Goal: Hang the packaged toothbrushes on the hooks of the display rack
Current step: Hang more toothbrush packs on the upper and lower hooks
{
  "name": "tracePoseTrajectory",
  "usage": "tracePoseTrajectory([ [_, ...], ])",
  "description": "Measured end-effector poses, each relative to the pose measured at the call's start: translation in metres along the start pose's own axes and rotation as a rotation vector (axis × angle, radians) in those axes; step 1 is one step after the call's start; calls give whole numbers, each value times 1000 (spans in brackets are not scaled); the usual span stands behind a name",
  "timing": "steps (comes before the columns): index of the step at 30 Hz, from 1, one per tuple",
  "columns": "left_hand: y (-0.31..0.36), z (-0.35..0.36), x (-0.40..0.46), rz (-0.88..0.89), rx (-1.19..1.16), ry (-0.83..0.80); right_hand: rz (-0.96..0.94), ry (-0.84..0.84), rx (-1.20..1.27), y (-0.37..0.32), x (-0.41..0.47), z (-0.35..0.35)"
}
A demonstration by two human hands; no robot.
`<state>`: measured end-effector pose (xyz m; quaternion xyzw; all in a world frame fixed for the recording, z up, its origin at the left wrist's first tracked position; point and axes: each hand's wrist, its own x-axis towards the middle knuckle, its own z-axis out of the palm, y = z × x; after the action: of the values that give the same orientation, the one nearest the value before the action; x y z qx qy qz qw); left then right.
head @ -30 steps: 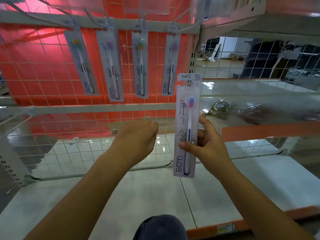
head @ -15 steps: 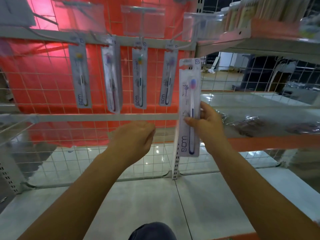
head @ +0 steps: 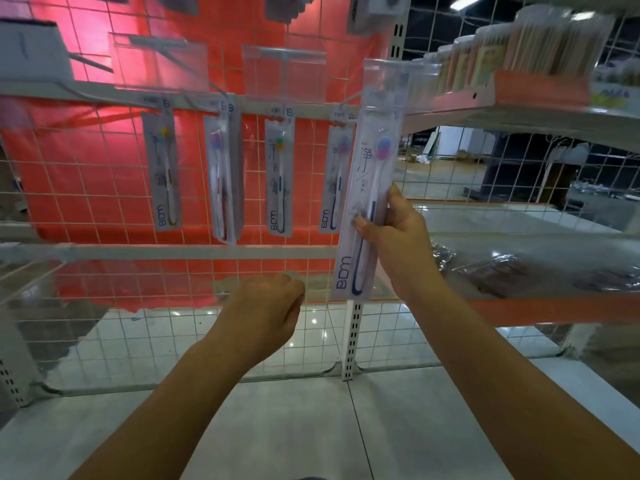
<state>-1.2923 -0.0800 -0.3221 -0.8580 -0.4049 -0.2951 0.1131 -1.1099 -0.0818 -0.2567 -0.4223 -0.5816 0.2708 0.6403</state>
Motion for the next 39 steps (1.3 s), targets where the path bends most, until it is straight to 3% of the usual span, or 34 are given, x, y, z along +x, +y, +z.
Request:
tracePoseTrajectory([
  [12, -22, 2, 30, -35, 0, -95, 233, -102, -751, 25, 117, 24],
  [20, -31, -5, 42, -87, 72, -149, 261, -55, -843, 37, 140, 30],
  [24, -28, -7, 40, -83, 71, -166, 318, -171, -958, 31, 126, 27],
  [27, -31, -8, 34, -123, 91, -201, 245, -216, -1144, 20, 108, 20],
  [32, -26, -8, 31, -127, 139, -218, 12, -258, -1188, 13, 68, 29],
  [36, -23, -9, 59, -61, 204, -232, -28, -332, -1171, 18, 47, 39],
  [39, -19, -13, 91, -122, 232, -305, 11, -386, -1174, 17, 42, 34],
])
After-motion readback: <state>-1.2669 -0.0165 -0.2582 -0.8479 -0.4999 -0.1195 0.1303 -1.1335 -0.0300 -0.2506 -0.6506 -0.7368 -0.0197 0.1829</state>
